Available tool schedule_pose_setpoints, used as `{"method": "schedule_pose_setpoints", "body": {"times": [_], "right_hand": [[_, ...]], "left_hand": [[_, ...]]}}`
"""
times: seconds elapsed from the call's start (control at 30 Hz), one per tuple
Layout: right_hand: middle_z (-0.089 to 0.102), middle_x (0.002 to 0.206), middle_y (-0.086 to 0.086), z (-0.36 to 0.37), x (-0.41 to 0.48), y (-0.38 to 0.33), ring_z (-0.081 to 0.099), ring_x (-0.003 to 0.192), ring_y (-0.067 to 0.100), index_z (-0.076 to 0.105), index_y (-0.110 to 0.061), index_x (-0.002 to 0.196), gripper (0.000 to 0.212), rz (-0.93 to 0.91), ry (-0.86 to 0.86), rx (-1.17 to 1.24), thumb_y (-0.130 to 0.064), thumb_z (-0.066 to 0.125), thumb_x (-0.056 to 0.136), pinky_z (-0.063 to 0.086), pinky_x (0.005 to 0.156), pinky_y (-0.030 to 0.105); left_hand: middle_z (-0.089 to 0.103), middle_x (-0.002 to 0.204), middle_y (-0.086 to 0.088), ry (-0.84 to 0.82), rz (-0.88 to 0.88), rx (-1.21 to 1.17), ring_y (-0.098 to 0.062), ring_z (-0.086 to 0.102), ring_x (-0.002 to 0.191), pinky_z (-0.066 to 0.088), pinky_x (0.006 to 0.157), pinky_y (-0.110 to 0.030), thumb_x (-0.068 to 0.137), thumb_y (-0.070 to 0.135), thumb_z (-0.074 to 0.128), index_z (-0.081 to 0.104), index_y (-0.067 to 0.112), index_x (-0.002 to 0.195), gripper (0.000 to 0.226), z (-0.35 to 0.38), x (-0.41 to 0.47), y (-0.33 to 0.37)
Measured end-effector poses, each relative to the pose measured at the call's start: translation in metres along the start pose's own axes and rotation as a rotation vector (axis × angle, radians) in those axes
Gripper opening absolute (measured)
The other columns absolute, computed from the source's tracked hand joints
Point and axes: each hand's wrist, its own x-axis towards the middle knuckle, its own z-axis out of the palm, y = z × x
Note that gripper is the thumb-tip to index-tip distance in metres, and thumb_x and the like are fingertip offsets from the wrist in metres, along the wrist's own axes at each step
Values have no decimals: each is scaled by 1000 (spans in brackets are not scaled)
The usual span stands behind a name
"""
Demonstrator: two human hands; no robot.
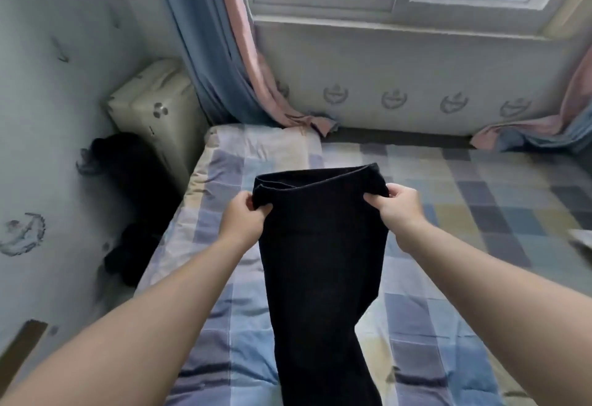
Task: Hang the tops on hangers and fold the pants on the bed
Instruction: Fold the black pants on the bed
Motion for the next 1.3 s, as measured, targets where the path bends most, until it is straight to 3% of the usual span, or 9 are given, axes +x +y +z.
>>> {"method": "schedule_pose_setpoints", "body": {"times": [0.13, 0.23, 0.3, 0.4, 0.5, 0.63, 0.77, 0.97, 1.3], "right_hand": [[72, 87, 5, 65, 98, 49, 68, 85, 25, 70, -14, 85, 10, -18, 48, -74, -20, 68, 93, 56, 71, 38], [70, 92, 4, 104, 153, 91, 66, 90, 27, 66, -13, 91, 6, -18, 86, -168, -18, 65, 94, 53, 72, 37], [67, 112, 3, 125, 172, 123, 63, 101, 26, 61, -17, 114, 19, 3, 95, -258, -18, 62, 95, 53, 87, 42], [48, 145, 3, 145, 172, 177, 53, 122, 26, 39, -24, 148, 56, 50, -11, -358, -22, 61, 97, 43, 91, 35], [36, 157, 2, 149, 148, 224, 40, 140, 26, 30, -30, 155, 65, 68, -159, -447, -33, 60, 97, 38, 102, 36], [20, 164, -7, 142, 112, 257, 15, 151, 23, 18, -37, 158, 69, 50, -308, -694, -46, 52, 98, 22, 120, 50], [3, 168, -9, 133, 78, 282, 1, 154, 19, 7, -46, 157, 68, 7, -419, -895, -56, 41, 99, 11, 121, 50], [-4, 168, -7, 102, 5, 322, -6, 154, 21, -1, -47, 156, 68, -69, -550, -1082, -60, 34, 99, 5, 122, 51], [8, 168, 0, 23, -96, 382, 5, 154, 25, 6, -38, 159, 68, 14, -595, -1083, -55, 38, 100, 13, 121, 54]], "left_hand": [[69, 90, -1, 51, -31, 20, -24, 66, 90, 54, 82, -44, 93, 27, 69, 62, 14, 94, 15, 42, 102, -64], [65, 96, 5, 62, -43, 29, -19, 64, 92, 49, 71, -30, 95, 30, 65, 60, 14, 106, 20, 69, 156, -108], [61, 107, 6, 89, -58, 34, -17, 60, 97, 42, 69, -24, 99, 35, 61, 55, 17, 122, 30, 85, 176, -136], [55, 130, 5, 47, -57, 107, -16, 55, 112, 38, 86, -28, 101, 44, 54, 52, 21, 134, 40, 108, 181, -182], [55, 138, 9, -45, -61, 129, -14, 52, 123, 38, 96, -29, 101, 46, 53, 54, 25, 136, 41, 126, 158, -226], [47, 148, 8, -180, -75, 216, -16, 37, 138, 34, 111, -36, 101, 48, 49, 47, 31, 144, 46, 141, 112, -262], [18, 166, 11, -312, -68, 414, -14, 7, 152, 15, 121, -46, 99, 56, 44, 33, 41, 153, 57, 149, 59, -281], [-1, 169, 9, -425, -40, 591, -16, -6, 153, 8, 121, -46, 98, 61, 41, 13, 45, 157, 68, 164, -40, -304], [3, 169, 7, -422, -195, 621, -21, 0, 154, 13, 121, -46, 99, 61, 40, 14, 41, 158, 67, 195, -220, -331]]}}
